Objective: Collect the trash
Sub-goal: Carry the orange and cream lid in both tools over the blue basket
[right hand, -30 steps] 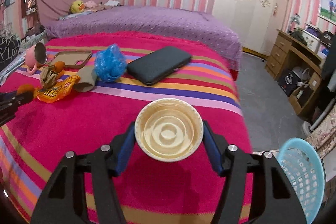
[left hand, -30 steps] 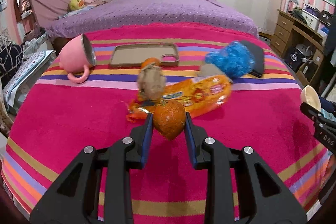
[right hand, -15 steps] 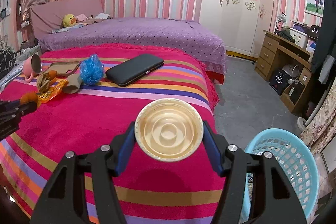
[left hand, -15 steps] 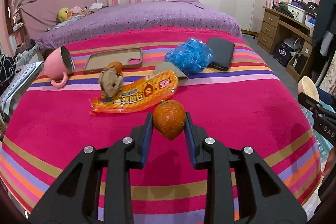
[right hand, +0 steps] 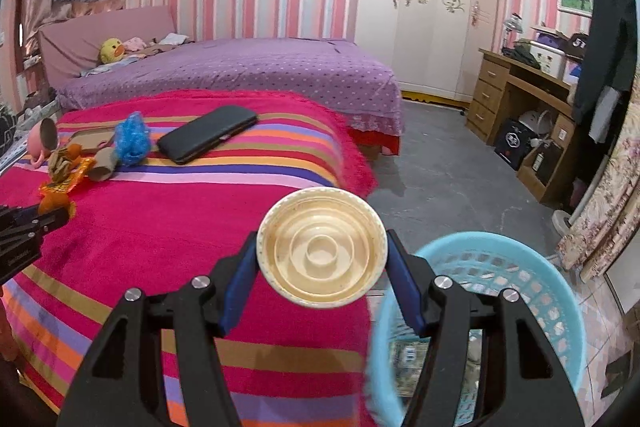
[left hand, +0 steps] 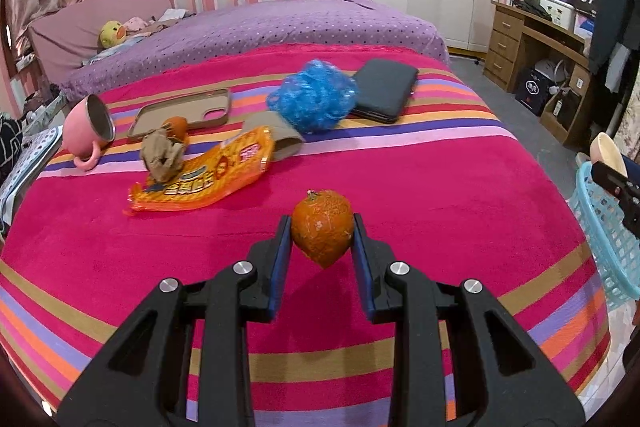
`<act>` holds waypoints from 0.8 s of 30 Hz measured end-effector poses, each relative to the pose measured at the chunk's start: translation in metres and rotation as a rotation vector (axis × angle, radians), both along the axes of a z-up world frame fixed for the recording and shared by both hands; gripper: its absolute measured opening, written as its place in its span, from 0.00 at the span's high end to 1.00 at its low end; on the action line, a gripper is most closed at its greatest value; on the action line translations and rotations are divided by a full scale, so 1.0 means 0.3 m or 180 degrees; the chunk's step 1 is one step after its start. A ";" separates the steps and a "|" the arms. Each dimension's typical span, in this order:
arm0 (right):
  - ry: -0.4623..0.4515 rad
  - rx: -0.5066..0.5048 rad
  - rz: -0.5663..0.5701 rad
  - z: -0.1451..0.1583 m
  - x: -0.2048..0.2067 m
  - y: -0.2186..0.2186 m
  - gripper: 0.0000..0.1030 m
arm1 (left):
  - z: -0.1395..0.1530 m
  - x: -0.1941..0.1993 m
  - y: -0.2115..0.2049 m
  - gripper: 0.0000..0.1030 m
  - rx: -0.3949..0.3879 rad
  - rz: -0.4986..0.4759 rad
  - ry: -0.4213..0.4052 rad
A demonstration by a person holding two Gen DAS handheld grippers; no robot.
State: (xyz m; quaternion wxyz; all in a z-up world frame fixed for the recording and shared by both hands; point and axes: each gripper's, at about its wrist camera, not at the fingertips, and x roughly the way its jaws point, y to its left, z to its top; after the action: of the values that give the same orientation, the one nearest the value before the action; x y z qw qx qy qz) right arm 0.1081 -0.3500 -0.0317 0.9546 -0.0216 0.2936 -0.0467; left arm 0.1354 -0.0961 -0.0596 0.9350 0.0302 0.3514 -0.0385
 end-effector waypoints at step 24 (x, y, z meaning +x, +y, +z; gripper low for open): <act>-0.0047 0.0031 -0.0605 -0.028 -0.121 -0.440 0.41 | 0.093 -0.063 -0.480 0.73 -0.0020 -0.0583 -0.0284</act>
State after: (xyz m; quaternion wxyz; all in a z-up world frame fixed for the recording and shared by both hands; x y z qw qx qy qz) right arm 0.0719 -0.4820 -0.0401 0.9480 0.0114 0.2875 -0.1358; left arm 0.1165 -0.2402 -0.0316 0.9423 0.0609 0.3050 -0.1235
